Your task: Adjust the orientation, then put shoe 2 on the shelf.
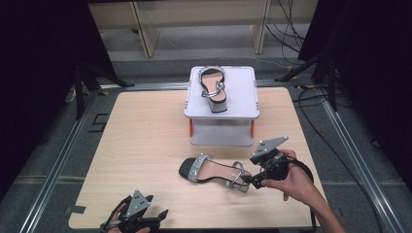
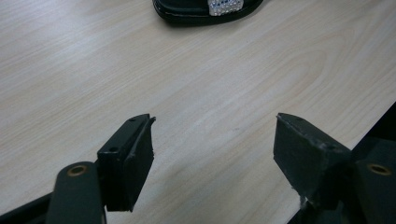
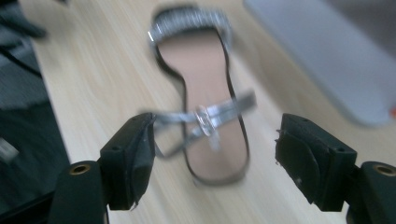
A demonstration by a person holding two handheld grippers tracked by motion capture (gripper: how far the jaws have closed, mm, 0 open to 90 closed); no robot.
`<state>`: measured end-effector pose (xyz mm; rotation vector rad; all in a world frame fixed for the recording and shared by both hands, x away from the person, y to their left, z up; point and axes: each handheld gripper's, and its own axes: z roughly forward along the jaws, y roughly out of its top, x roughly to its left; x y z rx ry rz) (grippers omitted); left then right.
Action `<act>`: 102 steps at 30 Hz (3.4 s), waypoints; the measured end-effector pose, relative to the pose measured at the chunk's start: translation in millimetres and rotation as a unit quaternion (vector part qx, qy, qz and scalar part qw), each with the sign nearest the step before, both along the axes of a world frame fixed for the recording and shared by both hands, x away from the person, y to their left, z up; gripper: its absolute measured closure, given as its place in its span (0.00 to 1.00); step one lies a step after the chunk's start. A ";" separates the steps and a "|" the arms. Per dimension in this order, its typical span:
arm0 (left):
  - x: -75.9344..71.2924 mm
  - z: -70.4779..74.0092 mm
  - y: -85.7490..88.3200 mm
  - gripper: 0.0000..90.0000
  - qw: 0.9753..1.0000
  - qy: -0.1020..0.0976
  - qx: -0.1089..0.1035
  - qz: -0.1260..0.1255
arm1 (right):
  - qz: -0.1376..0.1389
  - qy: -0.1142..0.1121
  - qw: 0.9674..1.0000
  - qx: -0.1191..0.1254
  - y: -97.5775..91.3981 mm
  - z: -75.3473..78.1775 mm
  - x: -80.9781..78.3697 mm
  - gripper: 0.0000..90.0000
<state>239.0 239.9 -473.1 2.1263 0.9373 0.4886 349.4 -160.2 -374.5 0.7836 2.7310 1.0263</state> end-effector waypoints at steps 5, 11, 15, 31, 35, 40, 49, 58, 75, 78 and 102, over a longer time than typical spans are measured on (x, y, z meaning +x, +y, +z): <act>0.1 -0.4 0.7 0.32 1.000 -0.002 0.001 0.002 | 0.008 -0.017 1.000 -0.001 35.0 15.3 10.0 0.30; -3.9 -1.4 -1.5 0.32 0.999 0.013 -0.029 0.022 | 0.018 -0.003 0.999 -0.035 75.5 6.0 32.1 0.30; -3.4 -1.0 -0.7 0.31 0.999 0.014 -0.030 0.018 | 0.017 0.004 0.998 -0.067 102.6 -8.0 45.4 0.32; -2.6 -1.5 0.6 0.24 0.999 0.015 -0.027 0.026 | 0.044 0.055 0.990 -0.123 121.9 -59.2 65.3 0.33; -1.7 -0.9 1.8 0.20 0.999 0.010 -0.027 0.027 | 0.033 0.066 0.989 -0.129 119.0 -63.5 64.3 0.32; -1.5 0.2 3.2 0.20 1.000 0.008 -0.013 0.019 | 0.041 0.061 0.988 -0.134 115.0 -70.2 65.8 0.31; -0.4 0.8 4.1 0.20 1.000 0.001 -0.002 0.008 | 0.048 0.065 0.987 -0.142 112.4 -78.9 64.8 0.27; -4.9 0.2 0.5 0.21 1.000 0.018 -0.014 0.021 | 0.060 0.068 0.985 -0.146 110.0 -86.1 64.1 0.29; -1.8 0.6 2.0 0.22 1.000 0.008 -0.007 0.012 | 0.092 0.044 0.981 -0.163 108.2 -85.2 60.2 0.43; -1.9 1.1 2.2 0.22 1.000 0.005 -0.010 0.009 | 0.085 0.048 0.982 -0.161 108.3 -85.0 59.0 0.44; -3.1 -0.7 0.1 0.22 0.999 0.014 -0.026 0.028 | 0.075 0.029 0.989 -0.121 104.2 -31.9 49.7 0.45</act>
